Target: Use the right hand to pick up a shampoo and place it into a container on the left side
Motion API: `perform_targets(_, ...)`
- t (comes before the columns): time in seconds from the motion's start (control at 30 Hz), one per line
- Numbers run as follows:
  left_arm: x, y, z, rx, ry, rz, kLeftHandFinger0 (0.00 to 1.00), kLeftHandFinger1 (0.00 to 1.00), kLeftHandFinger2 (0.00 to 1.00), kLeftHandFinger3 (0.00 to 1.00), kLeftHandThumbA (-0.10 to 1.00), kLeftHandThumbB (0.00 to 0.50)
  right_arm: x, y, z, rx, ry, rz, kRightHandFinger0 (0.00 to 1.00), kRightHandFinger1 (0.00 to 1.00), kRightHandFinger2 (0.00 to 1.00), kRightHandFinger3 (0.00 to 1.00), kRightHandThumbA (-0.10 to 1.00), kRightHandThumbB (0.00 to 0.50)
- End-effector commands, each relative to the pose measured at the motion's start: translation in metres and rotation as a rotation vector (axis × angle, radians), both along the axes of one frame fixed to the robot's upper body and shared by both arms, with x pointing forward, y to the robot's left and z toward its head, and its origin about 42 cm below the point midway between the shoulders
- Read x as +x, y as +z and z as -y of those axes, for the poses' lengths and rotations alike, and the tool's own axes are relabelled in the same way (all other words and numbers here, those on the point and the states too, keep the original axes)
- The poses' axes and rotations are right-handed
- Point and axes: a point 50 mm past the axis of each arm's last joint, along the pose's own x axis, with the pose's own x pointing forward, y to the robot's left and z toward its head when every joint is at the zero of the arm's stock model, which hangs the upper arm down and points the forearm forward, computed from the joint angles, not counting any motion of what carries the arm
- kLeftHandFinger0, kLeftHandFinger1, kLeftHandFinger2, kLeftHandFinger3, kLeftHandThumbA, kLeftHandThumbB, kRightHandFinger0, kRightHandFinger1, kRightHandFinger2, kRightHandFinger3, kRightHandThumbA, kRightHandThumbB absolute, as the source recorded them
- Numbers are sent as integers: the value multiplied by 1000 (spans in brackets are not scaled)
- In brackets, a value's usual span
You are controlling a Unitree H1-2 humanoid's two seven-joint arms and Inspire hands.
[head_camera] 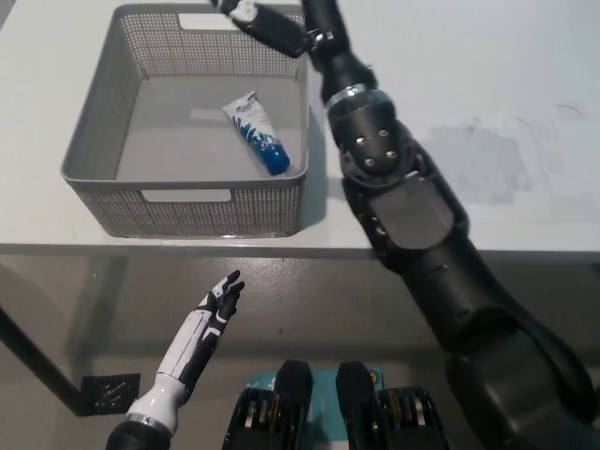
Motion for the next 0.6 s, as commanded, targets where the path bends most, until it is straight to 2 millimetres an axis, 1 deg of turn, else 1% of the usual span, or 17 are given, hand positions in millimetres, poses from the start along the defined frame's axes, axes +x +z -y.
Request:
perform_targets(0.0,11,14,-1,-8,-30,63,1000,1000,1000,1000,1000,154,-40,83,49,84,-9,234,1000,1000,1000,1000,1000,438)
perform_targets(0.03,12,15,-1,3,-30,68,1000,1000,1000,1000,1000,144,-50,85,62,103,-15,259,1000,1000,1000,1000,1000,448)
perform_targets(0.07,12,15,-1,8,-29,67,1000,1000,1000,1000,1000,143,-62,83,77,120,-10,276,1000,1000,1000,1000,1000,443)
perform_targets(0.1,12,15,-1,8,-28,67,1000,1000,1000,1000,1000,144,-66,82,81,123,-9,279,1000,1000,1000,1000,1000,443)
perform_targets(0.13,11,16,-2,13,-25,65,1000,1000,1000,1000,1000,145,-74,78,90,133,-7,280,1000,1000,1000,1000,1000,438)
perform_targets(0.17,11,16,-3,19,-20,65,1000,1000,1000,1000,1000,151,-84,72,101,144,-9,295,1000,1000,1000,1000,1000,433)
perform_targets(0.27,10,16,-4,5,-21,61,1000,1000,1000,1000,1000,151,-103,52,122,162,-6,307,1000,1000,1000,1000,1000,420)
perform_targets(0.3,9,16,-4,5,-21,62,1000,1000,1000,1000,1000,149,-106,47,126,159,-9,306,1000,1000,1000,1000,1000,419)
perform_targets(0.33,9,15,-4,-1,-21,63,1000,1000,1000,1000,1000,150,-117,32,138,158,-23,299,1000,1000,1000,1000,1000,426)
perform_targets(0.37,8,14,-4,-2,-18,59,1000,1000,1000,1000,1000,152,-124,21,144,158,-26,292,1000,1000,1000,1000,1000,413)
perform_targets(0.43,7,13,-4,-2,-13,58,1000,1000,1000,1000,1000,152,-135,3,153,154,-43,272,1000,1000,1000,1000,1000,406)
perform_targets(0.47,5,13,-4,-3,-12,56,1000,1000,1000,1000,1000,153,-141,-10,158,154,-57,252,1000,1000,1000,1000,1000,398)
perform_targets(0.5,5,12,-4,-11,-11,57,1000,1000,1000,1000,1000,147,-146,-25,162,150,-65,229,1000,1000,1000,1000,1000,380)
perform_targets(0.53,4,11,-3,-15,-9,54,1000,1000,1000,1000,1000,153,-152,-44,165,151,-77,185,1000,1000,1000,1000,1000,383)
perform_targets(0.57,1,10,-4,-11,-6,50,1000,1000,1000,1000,1000,147,-158,-60,167,150,-82,131,1000,1000,1000,1000,1000,377)
